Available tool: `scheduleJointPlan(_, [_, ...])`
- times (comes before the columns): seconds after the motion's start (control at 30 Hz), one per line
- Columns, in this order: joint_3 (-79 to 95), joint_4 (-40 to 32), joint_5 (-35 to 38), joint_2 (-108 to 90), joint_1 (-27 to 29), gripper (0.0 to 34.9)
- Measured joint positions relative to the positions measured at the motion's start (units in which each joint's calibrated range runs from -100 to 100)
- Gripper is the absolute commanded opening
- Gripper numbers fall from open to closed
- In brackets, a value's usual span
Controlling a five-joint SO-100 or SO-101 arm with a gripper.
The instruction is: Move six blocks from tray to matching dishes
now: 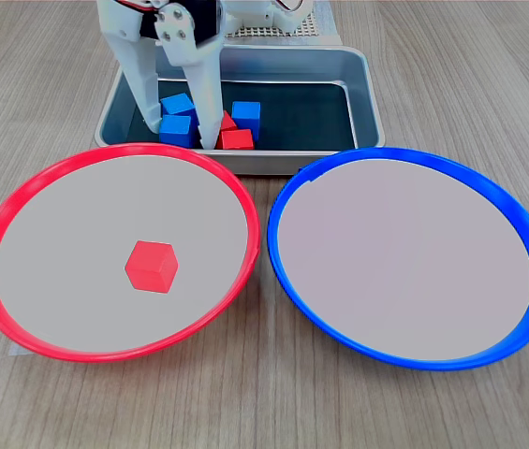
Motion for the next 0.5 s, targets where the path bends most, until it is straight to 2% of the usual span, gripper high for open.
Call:
scheduleJointPlan(0.07, [0.7, -0.2, 0.6, -0.1, 0.3, 14.1])
scheduleJointPlan(0.1, [0.8, -0.3, 1.0, -0.1, 0.4, 10.7])
scheduleJointPlan(0.13, [0.9, -0.4, 1.4, -0.1, 0.5, 3.6])
scheduleJointPlan(0.17, [0.9, -0.5, 1.5, -0.1, 0.4, 0.3])
scheduleJointPlan(0.33, [0.9, -0.8, 2.1, -0.1, 0.4, 0.1])
scheduleJointPlan(0.4, [-1.3, 1.3, 2.3, -0.1, 0.4, 0.1])
scheduleJointPlan(0.5, [-14.7, 12.8, -1.2, 0.1, -3.9, 0.1])
